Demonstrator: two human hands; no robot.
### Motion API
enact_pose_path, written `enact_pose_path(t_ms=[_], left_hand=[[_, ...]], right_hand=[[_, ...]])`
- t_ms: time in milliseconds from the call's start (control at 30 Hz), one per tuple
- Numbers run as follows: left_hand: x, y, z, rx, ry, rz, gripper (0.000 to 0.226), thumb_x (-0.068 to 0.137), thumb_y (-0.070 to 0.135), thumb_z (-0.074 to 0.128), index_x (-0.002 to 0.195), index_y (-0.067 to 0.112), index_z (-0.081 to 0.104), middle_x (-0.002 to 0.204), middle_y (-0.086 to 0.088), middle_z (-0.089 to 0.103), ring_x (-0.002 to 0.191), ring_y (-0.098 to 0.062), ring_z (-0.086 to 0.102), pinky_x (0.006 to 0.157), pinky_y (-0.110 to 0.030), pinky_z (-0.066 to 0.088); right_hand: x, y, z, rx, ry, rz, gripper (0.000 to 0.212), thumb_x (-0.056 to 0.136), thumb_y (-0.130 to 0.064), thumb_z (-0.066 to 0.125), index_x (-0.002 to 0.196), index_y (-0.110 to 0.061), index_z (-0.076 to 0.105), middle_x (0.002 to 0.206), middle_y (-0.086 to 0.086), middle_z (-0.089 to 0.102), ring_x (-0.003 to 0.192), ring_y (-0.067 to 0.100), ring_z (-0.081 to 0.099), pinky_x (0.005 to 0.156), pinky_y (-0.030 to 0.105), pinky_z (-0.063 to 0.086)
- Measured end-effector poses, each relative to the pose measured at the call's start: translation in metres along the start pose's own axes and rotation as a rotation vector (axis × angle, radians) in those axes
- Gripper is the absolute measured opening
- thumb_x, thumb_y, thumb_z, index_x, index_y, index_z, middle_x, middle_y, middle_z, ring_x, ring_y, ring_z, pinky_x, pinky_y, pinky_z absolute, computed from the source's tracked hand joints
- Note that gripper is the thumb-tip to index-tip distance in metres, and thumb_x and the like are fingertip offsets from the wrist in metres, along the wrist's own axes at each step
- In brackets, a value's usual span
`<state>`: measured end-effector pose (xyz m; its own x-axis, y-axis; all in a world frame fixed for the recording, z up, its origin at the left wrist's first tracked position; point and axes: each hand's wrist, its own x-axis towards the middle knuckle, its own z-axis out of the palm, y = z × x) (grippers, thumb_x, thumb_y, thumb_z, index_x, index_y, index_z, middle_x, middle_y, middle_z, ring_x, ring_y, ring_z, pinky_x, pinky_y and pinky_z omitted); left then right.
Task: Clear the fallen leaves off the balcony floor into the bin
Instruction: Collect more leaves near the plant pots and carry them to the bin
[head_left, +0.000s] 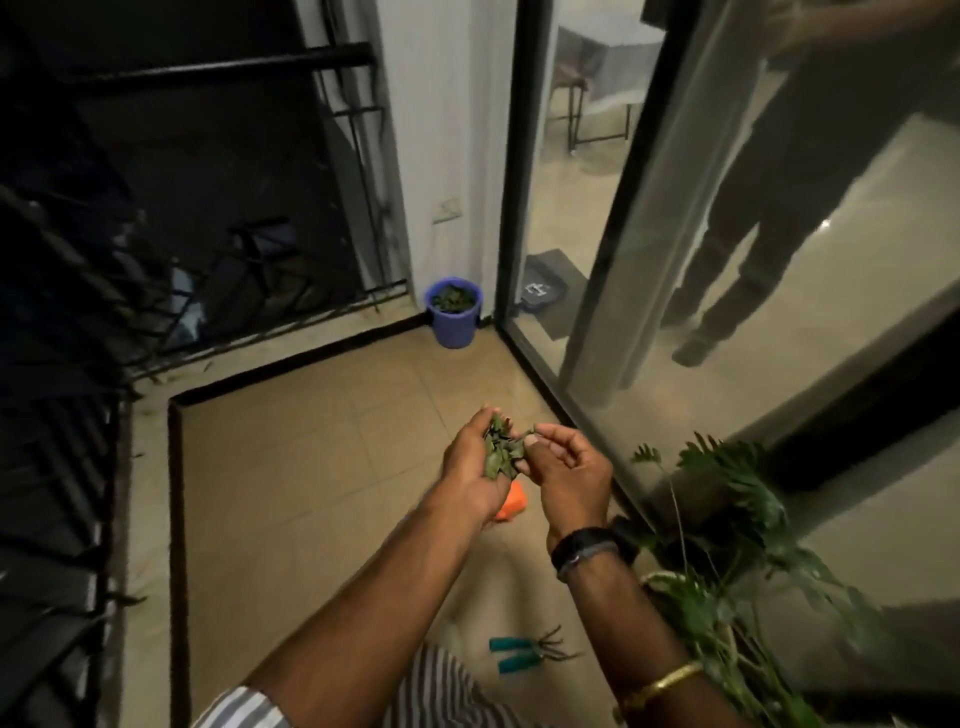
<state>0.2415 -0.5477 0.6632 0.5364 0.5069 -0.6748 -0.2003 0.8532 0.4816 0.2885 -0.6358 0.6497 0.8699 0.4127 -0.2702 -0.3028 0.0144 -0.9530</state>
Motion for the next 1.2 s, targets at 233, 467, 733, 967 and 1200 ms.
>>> enact_pose_path(t_ms=[233,467,733,967,1200], left_hand=[[0.056,0.082,-0.002,-0.103,0.044,0.09,0.026,0.101,0.032,0.051,0.079,0.019,0.057,0.06,0.0,0.06,0.052,-0.015,0.057,0.049,-0.024,0.037],[0.15,0.212,-0.016,-0.107,0.085,0.091,0.023,0.1,0.027,0.054,0.082,0.015,0.059,0.061,-0.003,0.061,0.053,-0.015,0.058,0.051,-0.023,0.05],[0.274,0.362,-0.009,-0.077,0.072,0.046,0.025,0.1,0.026,0.054,0.079,0.013,0.058,0.064,-0.004,0.059,0.061,-0.016,0.056,0.063,-0.031,0.047],[0.398,0.435,0.034,0.04,0.042,0.032,0.018,0.099,0.024,0.057,0.092,0.009,0.063,0.084,-0.009,0.065,0.078,-0.022,0.061,0.071,-0.036,0.049],[0.551,0.493,0.092,0.185,0.109,-0.057,0.024,0.101,0.029,0.051,0.087,0.013,0.063,0.06,-0.002,0.069,0.054,-0.015,0.065,0.061,-0.031,0.047]], right_hand=[[0.06,-0.006,0.091,-0.036,-0.122,-0.062,0.015,0.085,0.001,0.07,0.09,-0.012,0.073,0.081,0.012,0.074,0.069,0.021,0.07,0.067,0.036,0.059],[0.14,0.008,0.224,0.032,-0.095,-0.015,0.013,0.087,0.001,0.07,0.095,-0.009,0.072,0.082,0.013,0.073,0.075,0.02,0.07,0.067,0.032,0.058],[0.241,0.002,0.369,0.089,-0.026,0.062,0.014,0.088,-0.001,0.07,0.095,-0.013,0.071,0.081,0.008,0.073,0.079,0.019,0.07,0.073,0.036,0.06],[0.365,0.006,0.45,0.127,0.029,0.09,0.011,0.088,0.001,0.069,0.096,-0.007,0.071,0.087,0.016,0.074,0.087,0.028,0.072,0.079,0.049,0.061],[0.526,0.024,0.512,0.054,0.091,0.129,0.012,0.091,-0.008,0.068,0.101,-0.013,0.072,0.093,0.008,0.075,0.092,0.025,0.072,0.077,0.041,0.061]])
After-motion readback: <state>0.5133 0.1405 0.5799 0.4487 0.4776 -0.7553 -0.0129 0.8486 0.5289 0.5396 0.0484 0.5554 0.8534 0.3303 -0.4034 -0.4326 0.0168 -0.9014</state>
